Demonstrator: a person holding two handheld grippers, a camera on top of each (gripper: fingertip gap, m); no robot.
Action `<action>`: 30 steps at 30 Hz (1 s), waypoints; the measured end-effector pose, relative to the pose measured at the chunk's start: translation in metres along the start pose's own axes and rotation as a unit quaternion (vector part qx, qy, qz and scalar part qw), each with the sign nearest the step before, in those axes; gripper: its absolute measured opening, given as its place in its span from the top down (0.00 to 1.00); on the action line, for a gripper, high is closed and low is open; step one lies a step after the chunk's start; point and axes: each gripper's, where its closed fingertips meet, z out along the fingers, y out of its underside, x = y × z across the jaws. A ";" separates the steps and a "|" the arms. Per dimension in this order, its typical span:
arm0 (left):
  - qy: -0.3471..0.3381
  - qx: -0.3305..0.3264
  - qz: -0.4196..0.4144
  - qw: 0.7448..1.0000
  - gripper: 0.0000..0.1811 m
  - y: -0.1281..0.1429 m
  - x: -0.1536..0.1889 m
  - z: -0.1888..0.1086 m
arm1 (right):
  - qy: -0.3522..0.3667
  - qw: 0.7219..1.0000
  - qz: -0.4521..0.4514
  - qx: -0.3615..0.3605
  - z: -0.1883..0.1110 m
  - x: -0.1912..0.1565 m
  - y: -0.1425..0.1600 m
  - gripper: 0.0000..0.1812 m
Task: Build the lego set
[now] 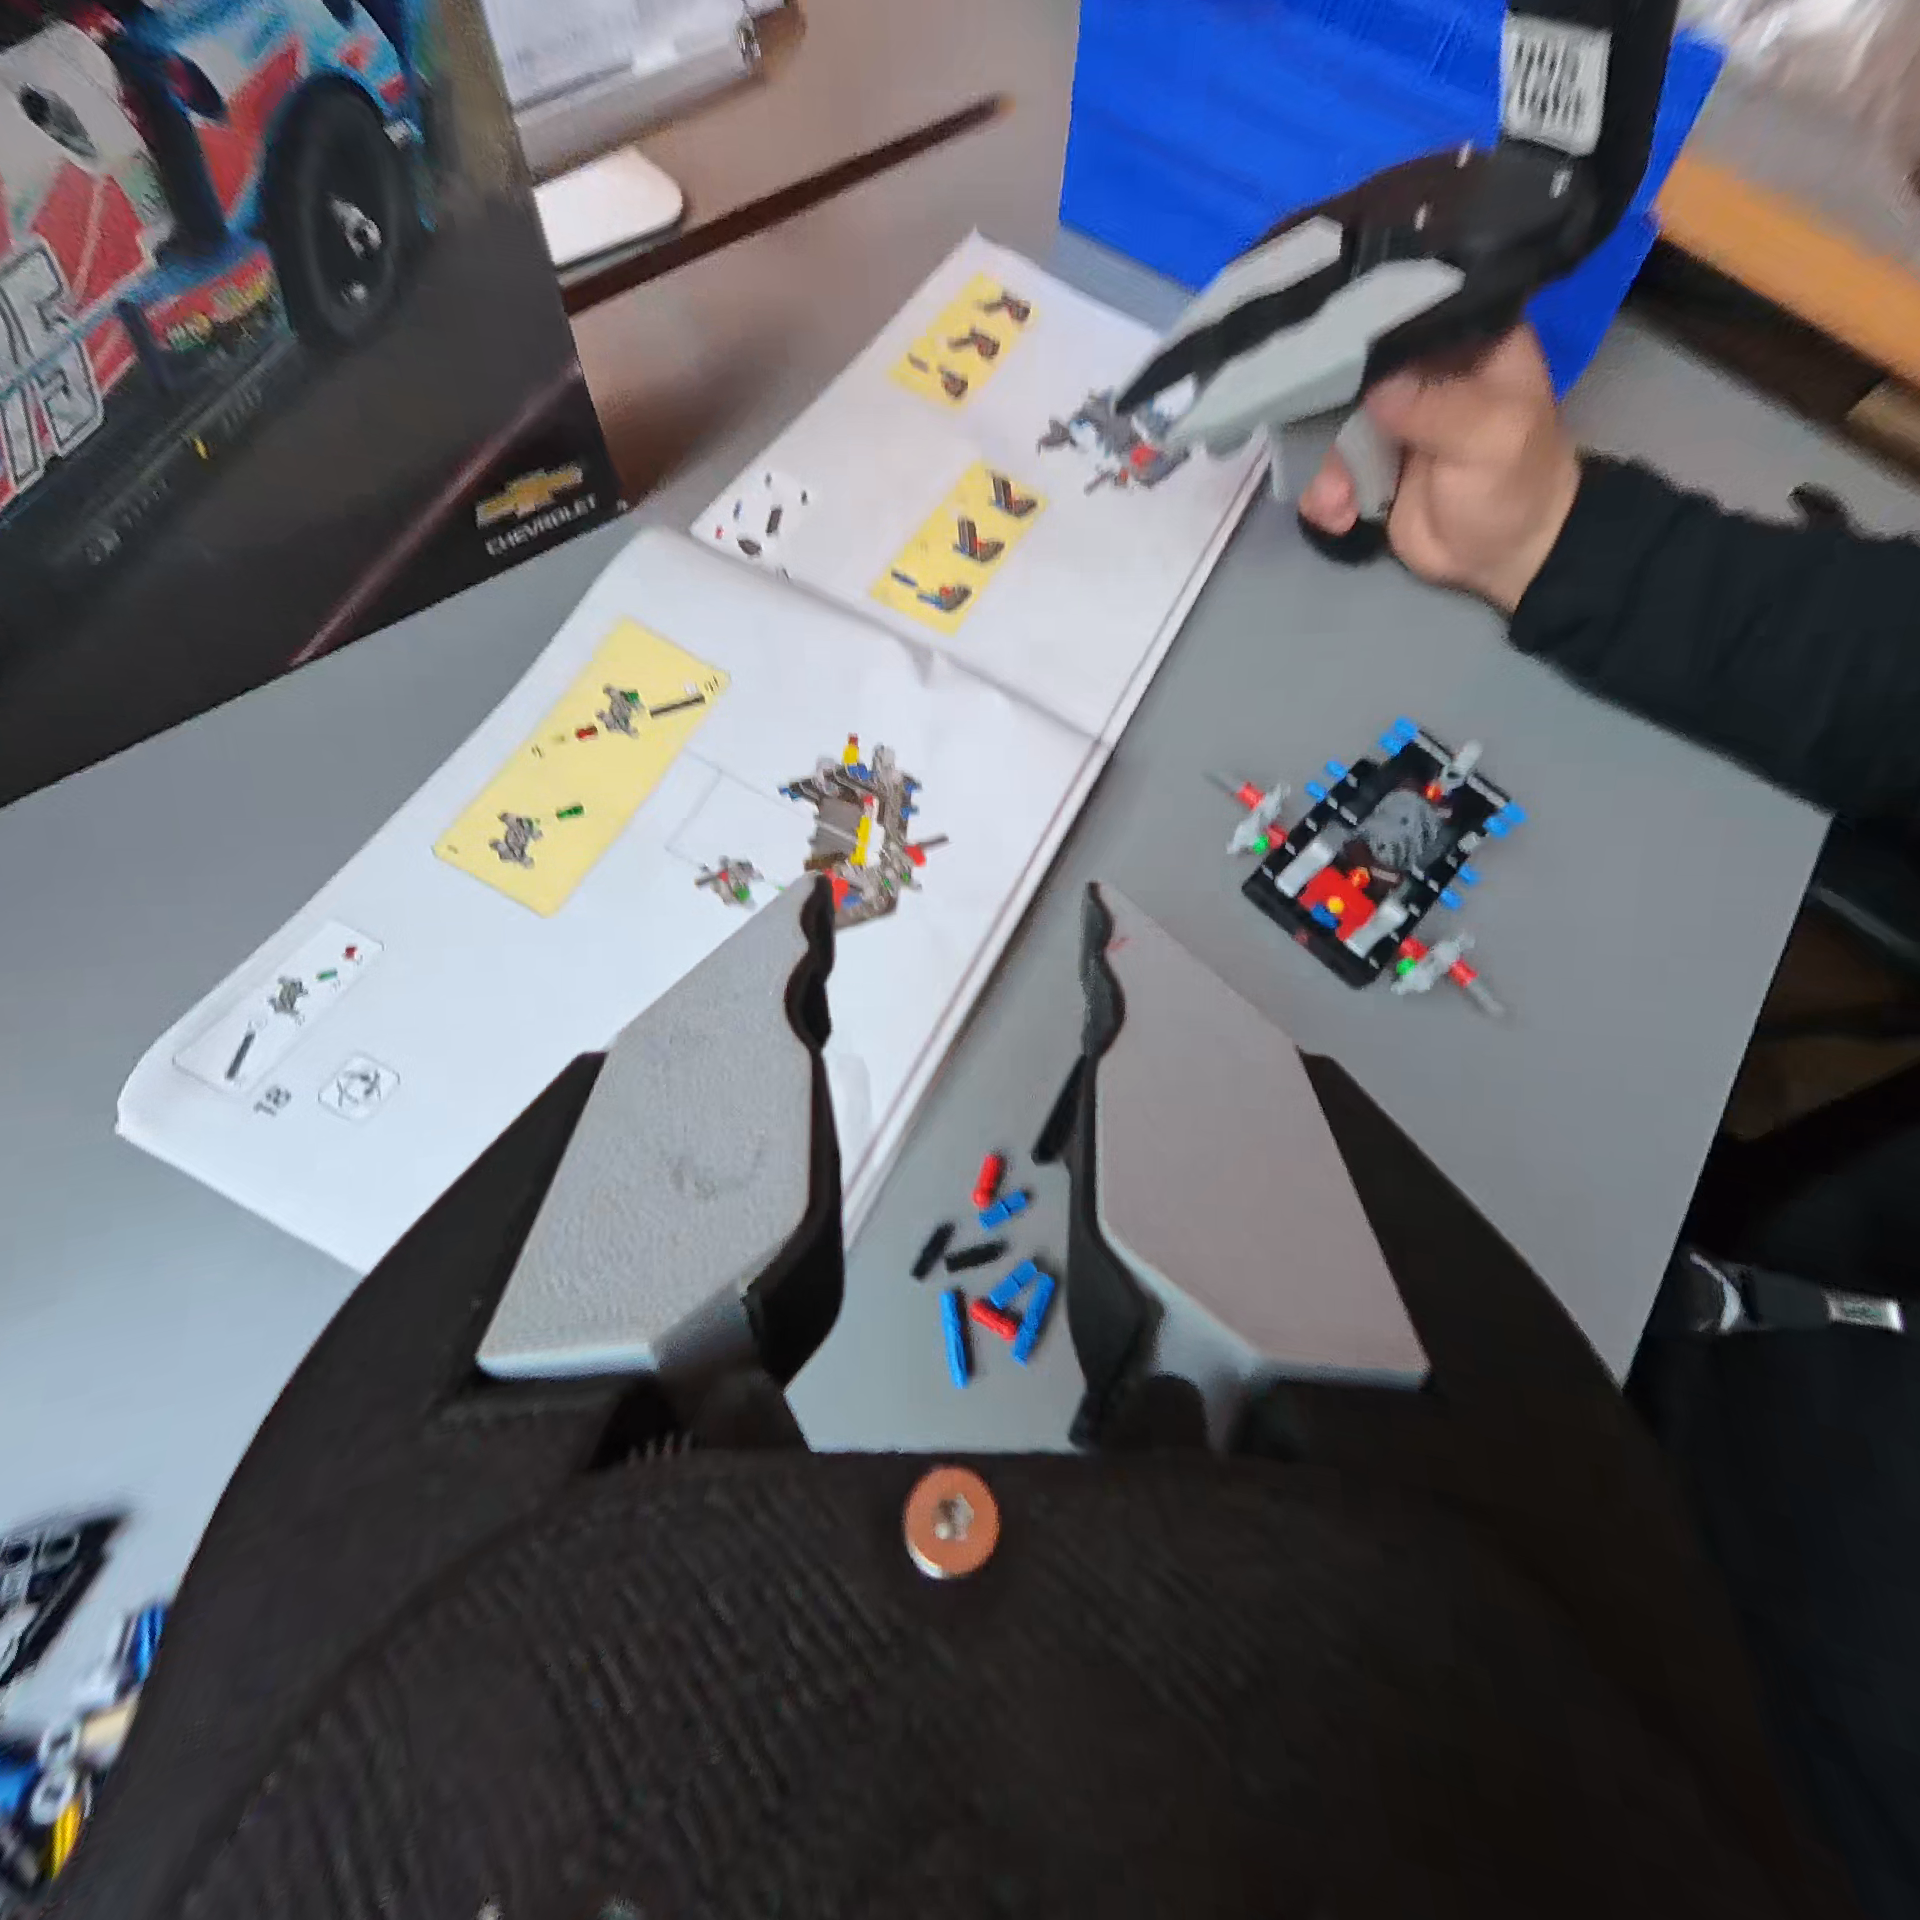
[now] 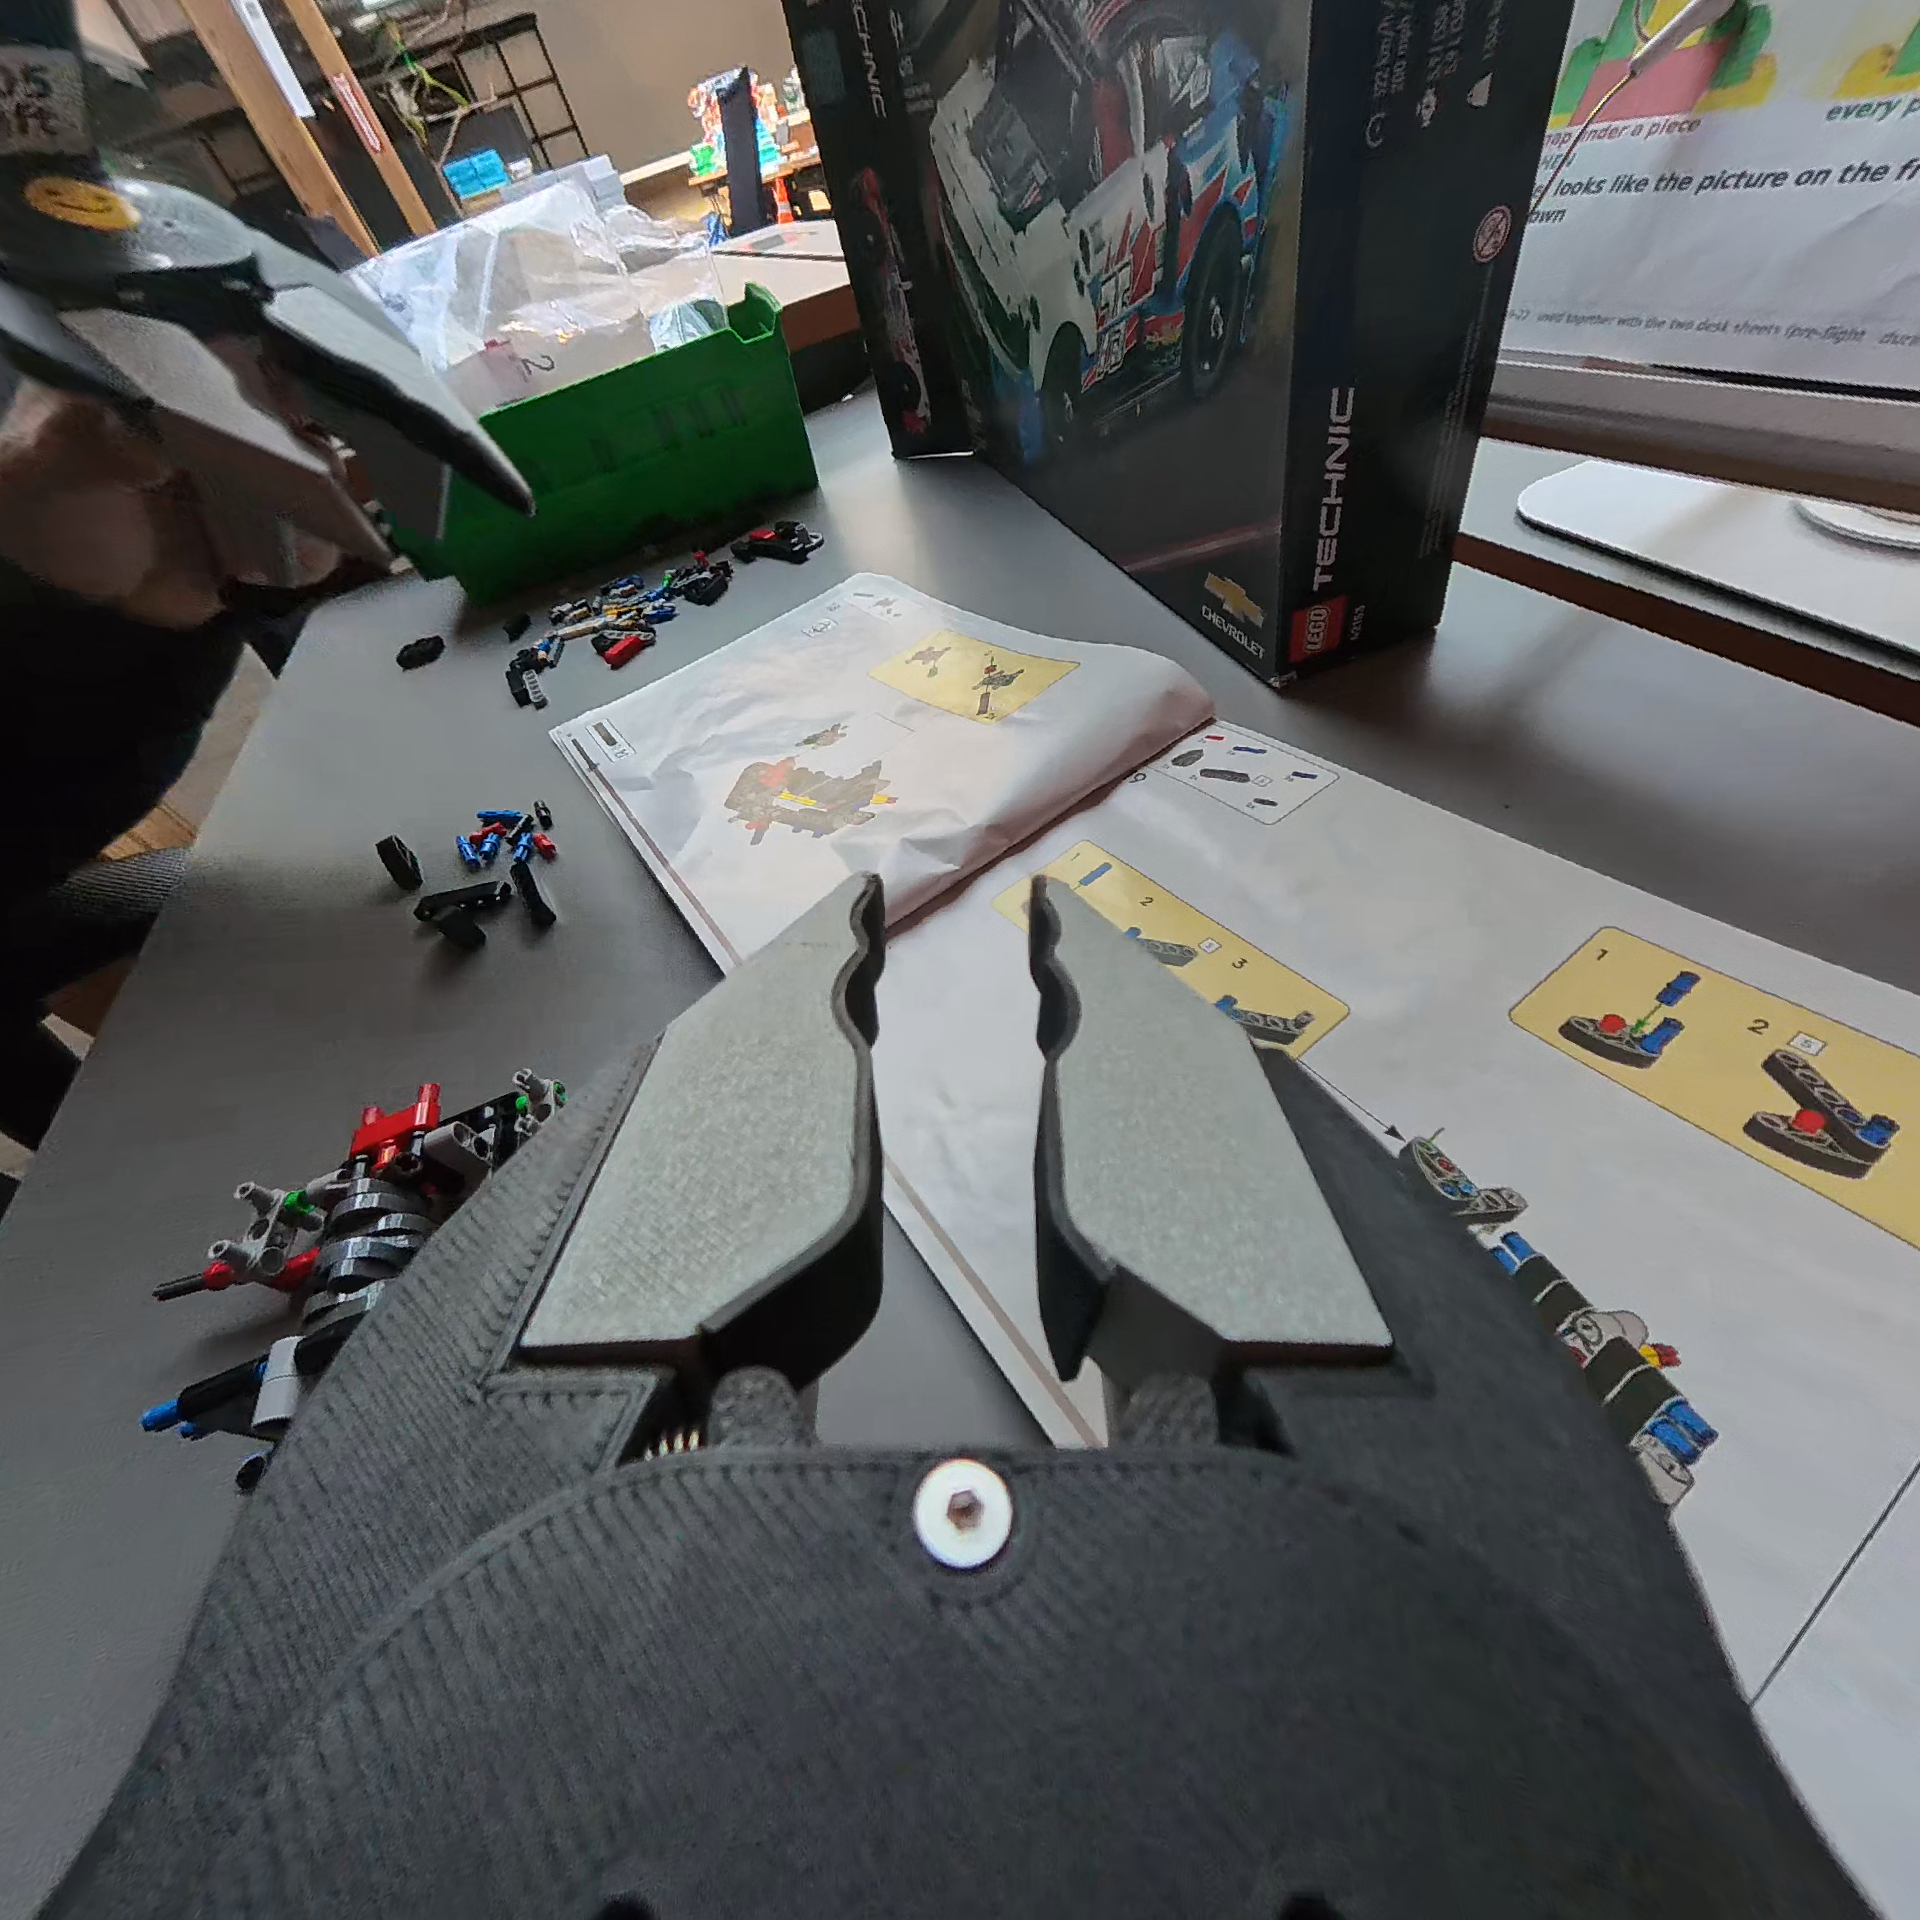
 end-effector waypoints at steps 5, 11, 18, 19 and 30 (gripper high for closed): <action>0.064 -0.002 -0.047 0.997 0.85 0.004 -0.025 0.007 | 0.005 1.000 0.000 0.000 -0.002 0.001 0.001 0.86; 0.097 -0.105 0.022 0.989 0.83 0.064 0.008 -0.013 | 0.000 1.000 0.005 -0.003 0.001 0.002 0.002 0.86; 0.062 -0.179 0.098 0.977 0.83 0.129 0.045 -0.028 | 0.000 1.000 0.001 -0.011 0.003 0.001 0.005 0.86; 0.048 -0.192 0.101 0.975 0.82 0.137 0.043 -0.025 | 0.001 1.000 0.002 -0.011 0.003 0.001 0.005 0.86; -0.001 -0.199 0.148 0.969 0.97 0.155 0.041 -0.007 | 0.006 1.000 0.001 -0.010 0.001 0.001 0.005 0.86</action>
